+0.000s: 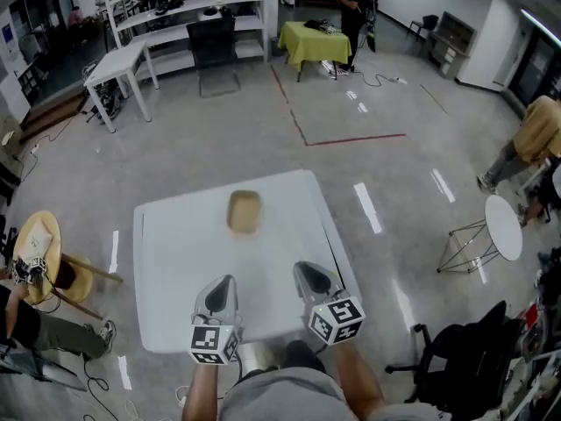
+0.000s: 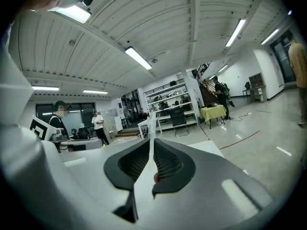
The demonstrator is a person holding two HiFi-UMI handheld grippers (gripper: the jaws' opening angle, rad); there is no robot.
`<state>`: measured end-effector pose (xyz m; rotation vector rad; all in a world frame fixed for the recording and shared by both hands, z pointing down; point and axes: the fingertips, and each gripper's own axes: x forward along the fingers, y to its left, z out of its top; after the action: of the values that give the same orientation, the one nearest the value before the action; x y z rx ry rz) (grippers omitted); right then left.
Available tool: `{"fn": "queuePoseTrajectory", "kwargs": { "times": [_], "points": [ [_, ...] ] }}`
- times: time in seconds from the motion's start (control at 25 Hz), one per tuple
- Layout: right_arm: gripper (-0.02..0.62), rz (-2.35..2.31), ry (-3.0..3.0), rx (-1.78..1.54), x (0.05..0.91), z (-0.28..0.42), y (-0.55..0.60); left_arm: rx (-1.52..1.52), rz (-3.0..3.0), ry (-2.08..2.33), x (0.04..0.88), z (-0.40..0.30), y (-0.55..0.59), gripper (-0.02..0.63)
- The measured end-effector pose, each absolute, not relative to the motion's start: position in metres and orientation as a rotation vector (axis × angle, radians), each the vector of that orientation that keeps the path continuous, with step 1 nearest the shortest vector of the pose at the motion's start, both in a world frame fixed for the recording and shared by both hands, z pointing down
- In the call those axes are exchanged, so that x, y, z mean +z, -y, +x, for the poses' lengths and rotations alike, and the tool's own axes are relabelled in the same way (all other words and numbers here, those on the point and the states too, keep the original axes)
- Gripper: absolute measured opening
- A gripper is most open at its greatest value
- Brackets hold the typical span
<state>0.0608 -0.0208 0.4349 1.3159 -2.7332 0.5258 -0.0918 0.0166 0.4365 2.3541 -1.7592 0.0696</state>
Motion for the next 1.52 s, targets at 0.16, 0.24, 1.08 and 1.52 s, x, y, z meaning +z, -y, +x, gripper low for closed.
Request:
{"fn": "queuePoseTrajectory", "kwargs": {
  "times": [0.16, 0.24, 1.08, 1.52],
  "points": [
    [0.031, 1.353, 2.713, 0.501, 0.437, 0.065, 0.006, 0.069, 2.373, 1.738, 0.438, -0.093, -0.027, 0.011],
    [0.031, 1.371, 2.700, 0.494, 0.438, 0.067, -0.001, 0.068, 2.379, 1.732, 0.438, -0.096, -0.031, 0.011],
    [0.032, 1.433, 2.603, 0.463, 0.456, 0.096, -0.044, 0.093, 2.352, 1.727, 0.451, -0.105, -0.064, 0.011],
    [0.032, 1.434, 2.591, 0.468, 0.463, 0.103, -0.049, 0.105, 2.338, 1.727, 0.457, -0.101, -0.070, 0.011]
  ]
}}
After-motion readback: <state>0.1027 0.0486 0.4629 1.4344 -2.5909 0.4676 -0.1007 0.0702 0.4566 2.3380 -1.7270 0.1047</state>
